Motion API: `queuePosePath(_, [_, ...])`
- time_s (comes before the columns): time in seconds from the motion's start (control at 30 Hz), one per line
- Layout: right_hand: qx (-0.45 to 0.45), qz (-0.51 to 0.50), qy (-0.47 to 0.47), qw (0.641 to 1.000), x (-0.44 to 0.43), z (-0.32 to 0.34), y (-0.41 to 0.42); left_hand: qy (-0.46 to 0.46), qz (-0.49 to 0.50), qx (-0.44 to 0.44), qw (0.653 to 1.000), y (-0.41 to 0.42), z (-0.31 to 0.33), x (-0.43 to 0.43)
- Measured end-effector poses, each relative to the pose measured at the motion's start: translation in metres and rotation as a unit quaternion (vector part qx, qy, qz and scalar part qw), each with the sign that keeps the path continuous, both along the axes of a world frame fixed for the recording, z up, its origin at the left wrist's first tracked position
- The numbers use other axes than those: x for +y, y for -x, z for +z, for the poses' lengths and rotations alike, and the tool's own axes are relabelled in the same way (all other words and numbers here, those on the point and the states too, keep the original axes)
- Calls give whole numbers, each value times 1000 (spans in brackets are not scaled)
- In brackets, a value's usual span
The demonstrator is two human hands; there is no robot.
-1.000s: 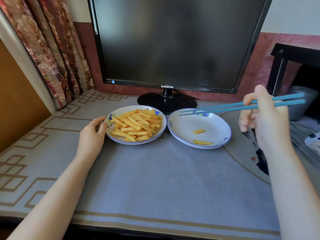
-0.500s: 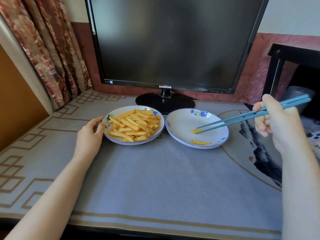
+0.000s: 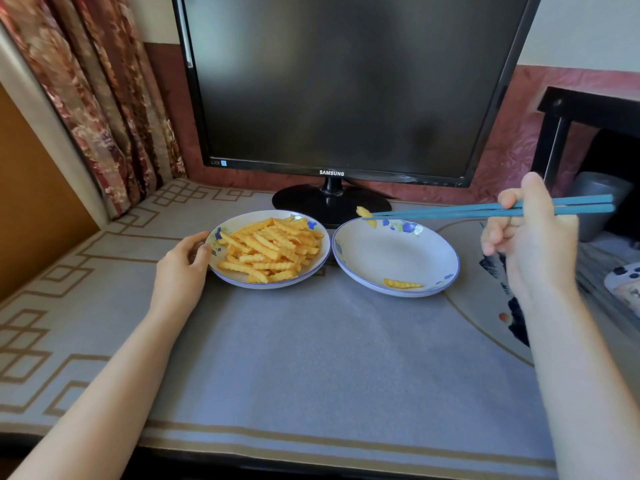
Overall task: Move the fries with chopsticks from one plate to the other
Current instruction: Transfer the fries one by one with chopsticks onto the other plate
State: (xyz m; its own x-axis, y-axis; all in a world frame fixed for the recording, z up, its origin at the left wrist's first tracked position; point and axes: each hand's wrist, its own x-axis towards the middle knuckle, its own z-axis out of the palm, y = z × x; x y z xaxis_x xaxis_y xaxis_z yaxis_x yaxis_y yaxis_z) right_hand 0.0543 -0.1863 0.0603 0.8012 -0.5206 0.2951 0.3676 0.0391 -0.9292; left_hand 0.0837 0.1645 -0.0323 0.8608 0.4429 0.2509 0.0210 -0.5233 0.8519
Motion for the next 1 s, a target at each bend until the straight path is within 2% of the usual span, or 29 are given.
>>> queuePosePath(0.27, [-25,70,33,997,51,-12,-1,-6,0,0,1000,2,0,1])
queuePosePath(0.73, [-23,175,77,981,84,-29,-5,-8,-1,0,1000,0,0,1])
queuePosePath(0.9, [-21,189,88,978,81,-28,-4,-7,0,0,1000,1,1,0])
queuePosePath(1.0, [-37,165,71,983,70,-19,-3,-8,2,2,1000,1,1,0])
